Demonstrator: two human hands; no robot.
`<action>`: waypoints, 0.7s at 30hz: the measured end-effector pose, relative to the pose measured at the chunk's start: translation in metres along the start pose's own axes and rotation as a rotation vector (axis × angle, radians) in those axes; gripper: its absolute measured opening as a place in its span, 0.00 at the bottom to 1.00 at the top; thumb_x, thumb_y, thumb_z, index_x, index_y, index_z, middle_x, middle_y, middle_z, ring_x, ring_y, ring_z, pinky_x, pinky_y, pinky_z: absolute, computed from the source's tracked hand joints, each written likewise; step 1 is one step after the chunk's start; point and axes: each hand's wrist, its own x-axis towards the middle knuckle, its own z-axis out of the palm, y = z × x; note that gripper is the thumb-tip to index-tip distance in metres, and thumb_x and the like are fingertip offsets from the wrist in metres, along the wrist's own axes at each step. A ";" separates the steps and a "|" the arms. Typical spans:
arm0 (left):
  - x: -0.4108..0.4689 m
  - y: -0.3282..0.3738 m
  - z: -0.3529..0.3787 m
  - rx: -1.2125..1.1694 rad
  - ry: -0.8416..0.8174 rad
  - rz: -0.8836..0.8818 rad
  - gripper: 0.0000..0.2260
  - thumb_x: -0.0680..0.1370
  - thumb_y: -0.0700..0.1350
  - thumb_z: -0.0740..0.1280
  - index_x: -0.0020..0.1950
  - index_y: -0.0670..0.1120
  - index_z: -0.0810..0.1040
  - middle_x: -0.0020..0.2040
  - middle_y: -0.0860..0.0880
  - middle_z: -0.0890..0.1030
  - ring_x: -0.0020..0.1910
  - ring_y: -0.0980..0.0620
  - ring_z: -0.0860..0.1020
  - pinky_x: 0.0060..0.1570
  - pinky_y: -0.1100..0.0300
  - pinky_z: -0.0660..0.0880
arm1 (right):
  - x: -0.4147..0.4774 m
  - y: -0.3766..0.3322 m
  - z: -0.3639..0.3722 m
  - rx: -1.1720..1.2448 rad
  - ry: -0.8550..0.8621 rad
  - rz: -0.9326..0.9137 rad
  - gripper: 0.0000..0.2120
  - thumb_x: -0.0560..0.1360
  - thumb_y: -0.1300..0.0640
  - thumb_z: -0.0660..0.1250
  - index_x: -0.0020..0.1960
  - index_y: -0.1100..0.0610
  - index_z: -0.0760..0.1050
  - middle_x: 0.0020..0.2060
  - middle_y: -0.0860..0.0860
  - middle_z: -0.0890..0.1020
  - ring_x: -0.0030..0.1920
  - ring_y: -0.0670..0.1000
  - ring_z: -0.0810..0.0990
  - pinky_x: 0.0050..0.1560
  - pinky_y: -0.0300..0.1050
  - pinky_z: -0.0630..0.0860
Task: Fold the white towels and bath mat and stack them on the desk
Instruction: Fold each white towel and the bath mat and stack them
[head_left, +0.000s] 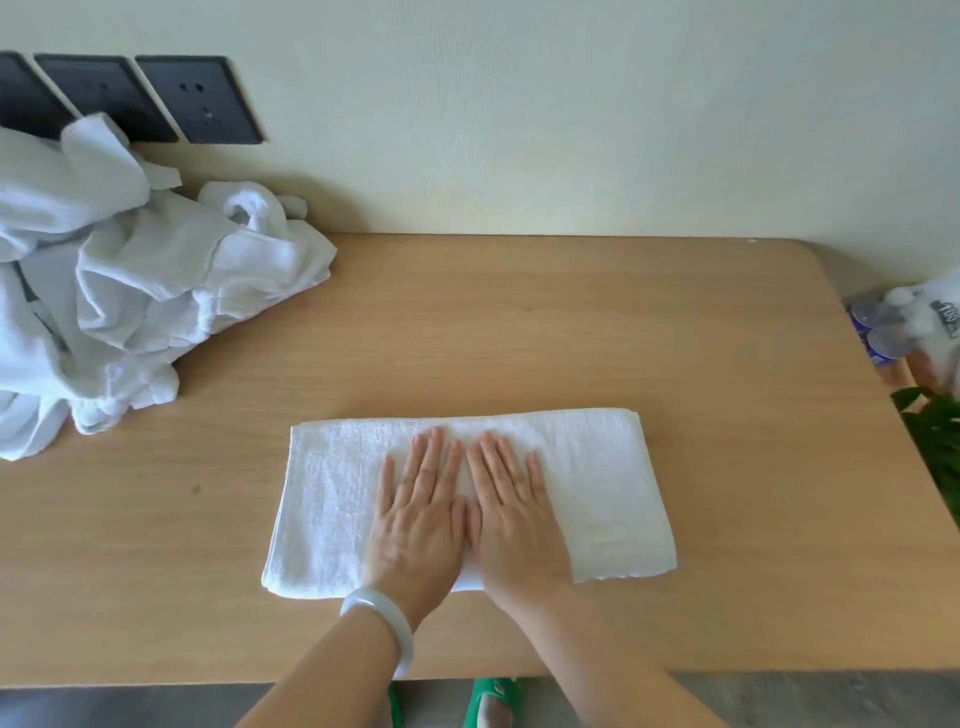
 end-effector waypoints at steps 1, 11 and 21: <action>-0.002 -0.004 -0.001 0.006 -0.007 0.001 0.25 0.82 0.50 0.48 0.80 0.49 0.54 0.80 0.48 0.52 0.79 0.50 0.48 0.75 0.43 0.49 | -0.003 0.009 0.001 -0.034 -0.009 -0.018 0.26 0.81 0.51 0.49 0.77 0.58 0.56 0.78 0.53 0.56 0.78 0.51 0.50 0.74 0.56 0.51; -0.016 -0.056 -0.016 0.069 -0.089 -0.251 0.28 0.78 0.65 0.42 0.78 0.63 0.40 0.80 0.51 0.42 0.79 0.42 0.41 0.72 0.33 0.46 | -0.019 0.088 -0.025 -0.142 -0.064 0.157 0.29 0.81 0.39 0.38 0.79 0.50 0.40 0.78 0.51 0.40 0.78 0.51 0.38 0.75 0.57 0.43; -0.004 -0.077 -0.043 0.092 0.028 -0.242 0.30 0.80 0.60 0.45 0.79 0.46 0.56 0.80 0.42 0.52 0.79 0.43 0.49 0.76 0.41 0.47 | 0.013 0.079 -0.056 -0.076 0.044 0.242 0.36 0.78 0.38 0.29 0.78 0.58 0.49 0.78 0.53 0.50 0.78 0.54 0.46 0.75 0.57 0.40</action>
